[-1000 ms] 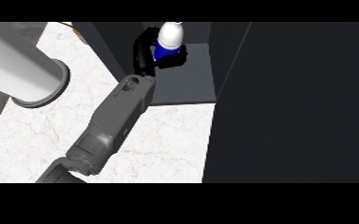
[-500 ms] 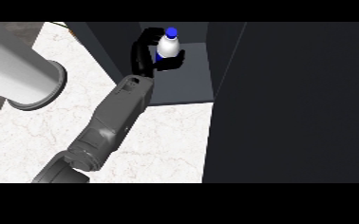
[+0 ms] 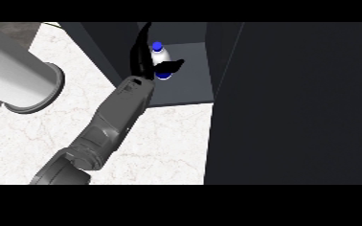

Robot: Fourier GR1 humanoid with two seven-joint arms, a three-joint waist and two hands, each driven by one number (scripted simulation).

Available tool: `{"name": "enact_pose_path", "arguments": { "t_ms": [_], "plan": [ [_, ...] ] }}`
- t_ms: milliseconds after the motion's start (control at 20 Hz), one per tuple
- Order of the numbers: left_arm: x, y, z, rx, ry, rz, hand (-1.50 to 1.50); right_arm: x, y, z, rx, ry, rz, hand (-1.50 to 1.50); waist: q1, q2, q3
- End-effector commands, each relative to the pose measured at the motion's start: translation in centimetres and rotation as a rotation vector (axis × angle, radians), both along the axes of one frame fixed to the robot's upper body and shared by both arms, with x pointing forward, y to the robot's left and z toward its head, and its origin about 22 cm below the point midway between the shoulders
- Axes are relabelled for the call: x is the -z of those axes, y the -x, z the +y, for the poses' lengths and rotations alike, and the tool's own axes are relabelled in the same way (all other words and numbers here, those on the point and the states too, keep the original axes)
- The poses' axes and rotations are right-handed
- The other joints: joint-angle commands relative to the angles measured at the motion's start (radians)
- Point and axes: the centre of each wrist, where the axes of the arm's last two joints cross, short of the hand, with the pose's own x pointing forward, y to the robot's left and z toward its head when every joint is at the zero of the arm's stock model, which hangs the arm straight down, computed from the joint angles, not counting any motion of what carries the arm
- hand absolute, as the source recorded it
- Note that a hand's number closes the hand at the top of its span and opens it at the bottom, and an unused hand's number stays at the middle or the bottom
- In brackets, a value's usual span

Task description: Pick up the bottled water, place it into the cabinet and close the cabinet

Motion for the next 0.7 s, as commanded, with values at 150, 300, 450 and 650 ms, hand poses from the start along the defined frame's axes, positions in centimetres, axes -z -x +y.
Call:
{"name": "enact_pose_path", "arguments": {
  "t_ms": [150, 300, 450, 650],
  "plan": [
    [0.8, 0.1, 1.8, -0.053, -0.01, 0.017, -1.5, -0.7, 0.3, -0.2, 0.011, -0.011, -0.027, -1.5, 0.015, 0.007, -0.002],
    [1.5, 0.6, 1.6, -0.001, 0.052, -0.005, -1.5, -1.0, 1.0, -0.2, -0.026, -0.001, -0.026, -1.5, 0.005, 0.009, -0.003],
    [1.4, 0.7, 1.2, 0.101, 0.084, -0.064, -1.5, -0.3, 0.5, 0.8, -0.015, 0.001, -0.013, -1.5, 0.021, 0.004, -0.004],
    [-0.8, -0.1, 0.2, 0.212, 0.255, -0.178, 1.5, -2.1, 1.6, -0.8, -0.022, -0.03, -0.017, -1.5, 0.01, -0.003, -0.003]
  ]
}}
